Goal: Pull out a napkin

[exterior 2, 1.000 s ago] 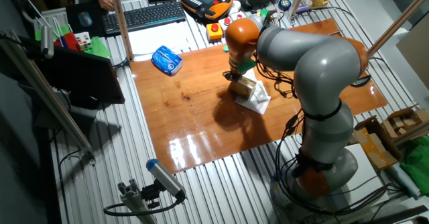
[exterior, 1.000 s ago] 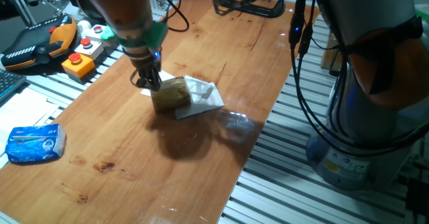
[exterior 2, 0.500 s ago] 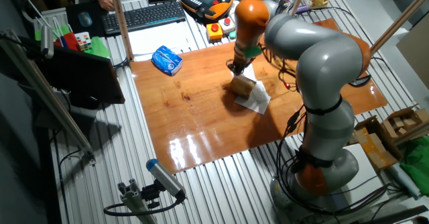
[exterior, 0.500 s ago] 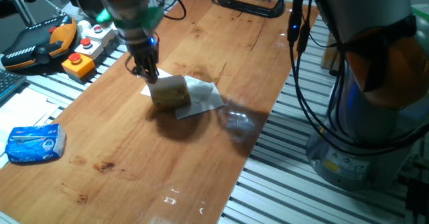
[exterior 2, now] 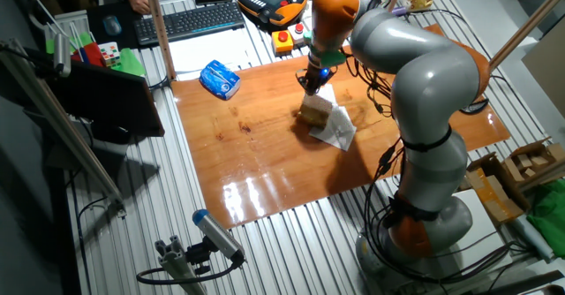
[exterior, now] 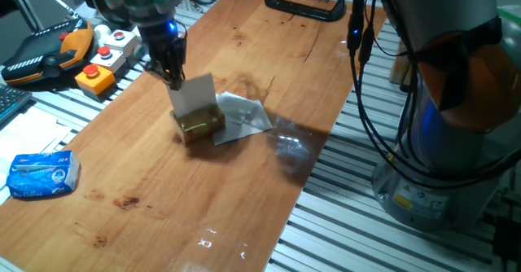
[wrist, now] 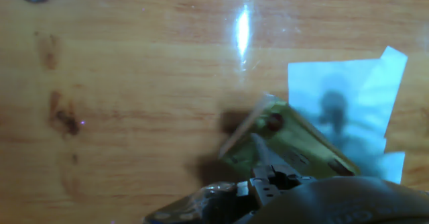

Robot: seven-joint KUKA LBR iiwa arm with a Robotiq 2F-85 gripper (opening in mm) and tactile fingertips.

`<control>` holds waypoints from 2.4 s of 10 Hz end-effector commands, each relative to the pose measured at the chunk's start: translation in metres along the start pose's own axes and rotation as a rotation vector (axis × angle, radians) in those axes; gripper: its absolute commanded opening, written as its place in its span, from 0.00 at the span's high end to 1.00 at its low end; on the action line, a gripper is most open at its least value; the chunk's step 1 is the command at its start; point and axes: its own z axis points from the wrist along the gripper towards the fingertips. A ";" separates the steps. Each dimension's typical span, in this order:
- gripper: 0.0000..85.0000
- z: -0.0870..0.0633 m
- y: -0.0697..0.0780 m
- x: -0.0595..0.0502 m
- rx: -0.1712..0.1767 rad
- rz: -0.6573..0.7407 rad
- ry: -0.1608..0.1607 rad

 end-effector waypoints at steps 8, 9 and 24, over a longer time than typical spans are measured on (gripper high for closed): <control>0.99 -0.041 -0.023 0.002 -0.094 0.004 0.078; 0.99 -0.045 -0.023 0.005 -0.095 0.009 0.081; 0.99 -0.014 0.041 0.051 -0.178 0.286 0.002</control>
